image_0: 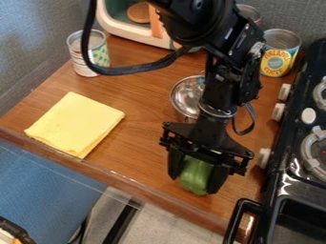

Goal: Move the green bell pepper to the upper left of the table

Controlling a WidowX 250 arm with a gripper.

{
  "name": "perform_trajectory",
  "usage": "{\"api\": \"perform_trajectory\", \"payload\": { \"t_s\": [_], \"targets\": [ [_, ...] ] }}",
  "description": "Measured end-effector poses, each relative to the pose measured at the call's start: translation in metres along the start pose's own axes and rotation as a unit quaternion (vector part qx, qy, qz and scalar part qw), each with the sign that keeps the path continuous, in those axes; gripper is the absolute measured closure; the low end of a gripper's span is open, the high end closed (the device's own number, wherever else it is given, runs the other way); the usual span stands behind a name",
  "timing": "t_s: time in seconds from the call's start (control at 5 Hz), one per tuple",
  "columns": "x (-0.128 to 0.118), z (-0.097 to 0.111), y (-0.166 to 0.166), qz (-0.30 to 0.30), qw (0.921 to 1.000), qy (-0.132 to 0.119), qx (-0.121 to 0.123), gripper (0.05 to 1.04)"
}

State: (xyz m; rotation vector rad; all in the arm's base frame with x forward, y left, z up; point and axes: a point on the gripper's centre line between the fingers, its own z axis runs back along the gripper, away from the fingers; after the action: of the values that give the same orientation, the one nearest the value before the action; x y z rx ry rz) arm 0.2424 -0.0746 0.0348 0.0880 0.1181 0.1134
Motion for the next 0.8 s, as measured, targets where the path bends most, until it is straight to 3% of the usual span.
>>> {"api": "perform_trajectory", "payload": {
  "t_s": [0.2, 0.4, 0.6, 0.8],
  "targets": [
    [0.002, 0.004, 0.004, -0.009, 0.9999, -0.007, -0.004, 0.344],
    [0.011, 0.041, 0.019, -0.024, 0.9971, -0.068, -0.026, 0.345],
    [0.042, 0.084, 0.045, -0.012, 0.9929, -0.107, -0.052, 0.345],
    [0.094, 0.096, 0.080, 0.026, 0.9932, -0.100, -0.054, 0.345]
  ]
}}
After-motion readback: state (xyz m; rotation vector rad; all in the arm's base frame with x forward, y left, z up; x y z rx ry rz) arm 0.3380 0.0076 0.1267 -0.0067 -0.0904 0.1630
